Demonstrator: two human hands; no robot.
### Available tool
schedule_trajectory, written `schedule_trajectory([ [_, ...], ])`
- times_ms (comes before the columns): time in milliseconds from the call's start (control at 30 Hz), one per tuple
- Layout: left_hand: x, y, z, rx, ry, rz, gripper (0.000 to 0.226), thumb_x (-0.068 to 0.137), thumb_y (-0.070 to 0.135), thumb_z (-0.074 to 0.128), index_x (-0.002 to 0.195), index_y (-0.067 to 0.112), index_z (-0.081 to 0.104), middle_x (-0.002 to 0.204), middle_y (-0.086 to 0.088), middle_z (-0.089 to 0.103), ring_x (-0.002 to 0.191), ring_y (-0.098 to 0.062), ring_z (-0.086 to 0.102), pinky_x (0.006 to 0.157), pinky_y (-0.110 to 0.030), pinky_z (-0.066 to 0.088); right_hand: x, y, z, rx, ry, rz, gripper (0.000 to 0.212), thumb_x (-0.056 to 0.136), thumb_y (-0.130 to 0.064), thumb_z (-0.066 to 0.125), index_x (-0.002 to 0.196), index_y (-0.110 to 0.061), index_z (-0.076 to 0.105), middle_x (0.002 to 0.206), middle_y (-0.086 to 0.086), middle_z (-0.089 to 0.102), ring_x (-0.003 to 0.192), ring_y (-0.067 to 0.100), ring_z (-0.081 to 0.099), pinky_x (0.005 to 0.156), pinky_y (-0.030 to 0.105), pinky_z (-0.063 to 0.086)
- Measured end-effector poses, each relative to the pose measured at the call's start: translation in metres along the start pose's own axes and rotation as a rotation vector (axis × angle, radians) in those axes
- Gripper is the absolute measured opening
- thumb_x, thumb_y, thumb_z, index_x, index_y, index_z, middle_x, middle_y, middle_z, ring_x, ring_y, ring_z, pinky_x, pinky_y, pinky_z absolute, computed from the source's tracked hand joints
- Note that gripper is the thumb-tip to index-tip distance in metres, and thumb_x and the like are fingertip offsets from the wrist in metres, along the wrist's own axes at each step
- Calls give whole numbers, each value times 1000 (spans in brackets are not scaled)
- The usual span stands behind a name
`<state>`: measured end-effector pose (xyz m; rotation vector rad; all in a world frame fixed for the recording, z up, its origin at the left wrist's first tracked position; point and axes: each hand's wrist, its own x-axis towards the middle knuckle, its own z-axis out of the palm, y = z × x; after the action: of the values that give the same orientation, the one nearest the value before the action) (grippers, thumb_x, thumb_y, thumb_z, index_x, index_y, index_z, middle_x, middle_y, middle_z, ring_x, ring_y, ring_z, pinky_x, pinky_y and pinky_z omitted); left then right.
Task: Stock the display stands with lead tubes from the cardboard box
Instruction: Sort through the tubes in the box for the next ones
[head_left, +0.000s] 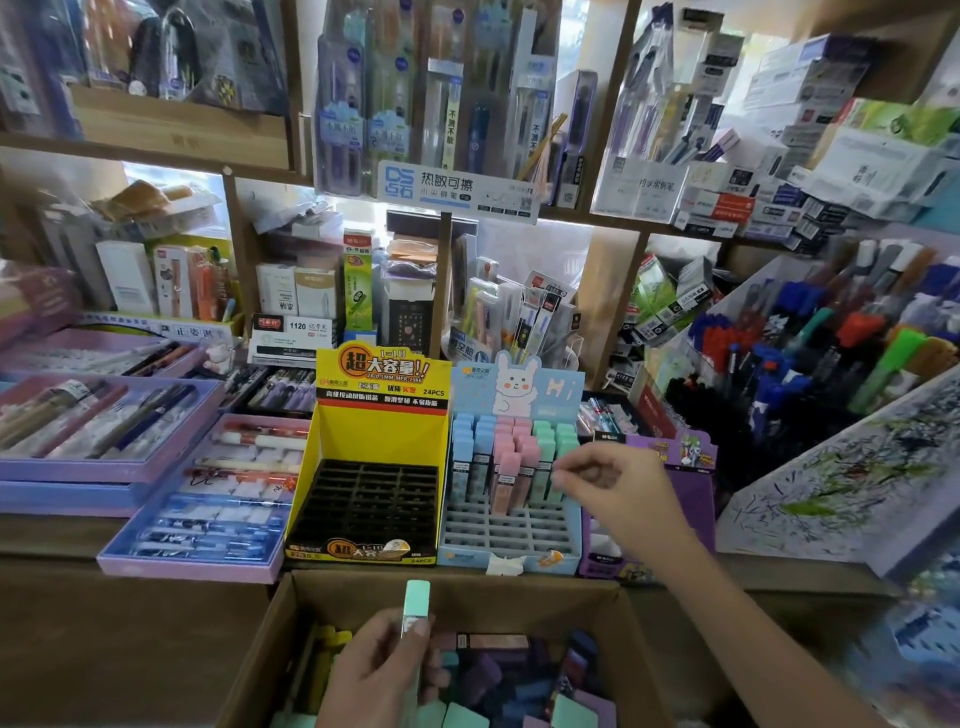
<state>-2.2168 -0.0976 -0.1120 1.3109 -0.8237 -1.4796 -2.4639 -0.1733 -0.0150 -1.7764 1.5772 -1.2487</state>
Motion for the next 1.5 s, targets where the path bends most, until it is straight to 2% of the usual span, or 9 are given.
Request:
schedule_trajectory([
  [233, -2, 17, 3, 96, -57, 87, 8, 96, 5, 61, 100, -1, 64, 78, -19, 76, 69, -26, 75, 62, -33, 55, -62, 55, 35, -61, -482, 310, 10, 90, -19, 77, 99, -23, 74, 94, 5, 77, 79, 8, 71, 74, 19, 57],
  [333, 2, 28, 8, 124, -68, 94, 9, 96, 4, 61, 99, -4, 63, 83, -18, 77, 79, -28, 77, 65, -32, 58, -78, 75, 52, -187, -579, 434, 16, 88, -25, 78, 102, -27, 71, 103, -4, 72, 95, 6, 68, 83, 18, 54],
  [467, 13, 45, 12, 412, -145, 263, 10, 96, 22, 65, 92, 16, 71, 89, -6, 76, 88, -18, 73, 78, -38, 56, -80, 84, 56, -279, -675, 527, 12, 90, -23, 75, 101, -24, 71, 95, -9, 68, 100, 14, 68, 78, 19, 50],
  [633, 34, 69, 33, 608, -163, 476, 16, 93, 26, 69, 79, 19, 68, 81, -4, 70, 79, -16, 67, 71, -35, 55, -79, 83, 51, -273, -699, 582, 13, 93, -27, 73, 104, -24, 68, 99, -10, 63, 96, 9, 62, 87, 25, 51],
  [800, 57, 83, 61, 632, -231, 559, 26, 92, 21, 72, 67, 26, 65, 64, 5, 64, 58, -2, 58, 53, -14, 47, -81, 86, 50, -258, -680, 557, 26, 93, -26, 72, 116, -14, 72, 100, -7, 65, 87, 6, 60, 69, 14, 45],
  [1000, 73, 84, 91, 689, -256, 600, 8, 93, 22, 71, 88, 22, 77, 82, 6, 77, 77, -9, 72, 69, -26, 59, -82, 89, 50, -251, -661, 589, 32, 90, -31, 75, 118, -18, 69, 122, -1, 67, 106, 14, 64, 79, 22, 48],
  [1167, 77, 83, 109, 764, -169, 702, 17, 92, 23, 73, 77, 25, 66, 70, 6, 72, 64, -1, 69, 57, -14, 52, -83, 93, 51, -209, -655, 596, 32, 89, -32, 75, 118, -20, 68, 97, -19, 58, 95, 7, 59, 69, 16, 42],
  [1300, 81, 80, 120, 764, -138, 719, 8, 92, 20, 73, 89, 19, 66, 72, 8, 72, 63, 1, 69, 53, -12, 52, -83, 92, 50, -193, -663, 600, 31, 88, -33, 75, 116, -23, 66, 101, -15, 59, 98, 10, 60, 77, 22, 46],
  [1500, 89, 76, 128, 867, -73, 777, 22, 92, 27, 73, 80, 35, 56, 66, 13, 70, 59, -1, 67, 55, -33, 61, -82, 92, 47, -177, -701, 587, 23, 88, -30, 73, 110, -25, 66, 102, -14, 62, 101, 12, 62, 85, 26, 51],
])
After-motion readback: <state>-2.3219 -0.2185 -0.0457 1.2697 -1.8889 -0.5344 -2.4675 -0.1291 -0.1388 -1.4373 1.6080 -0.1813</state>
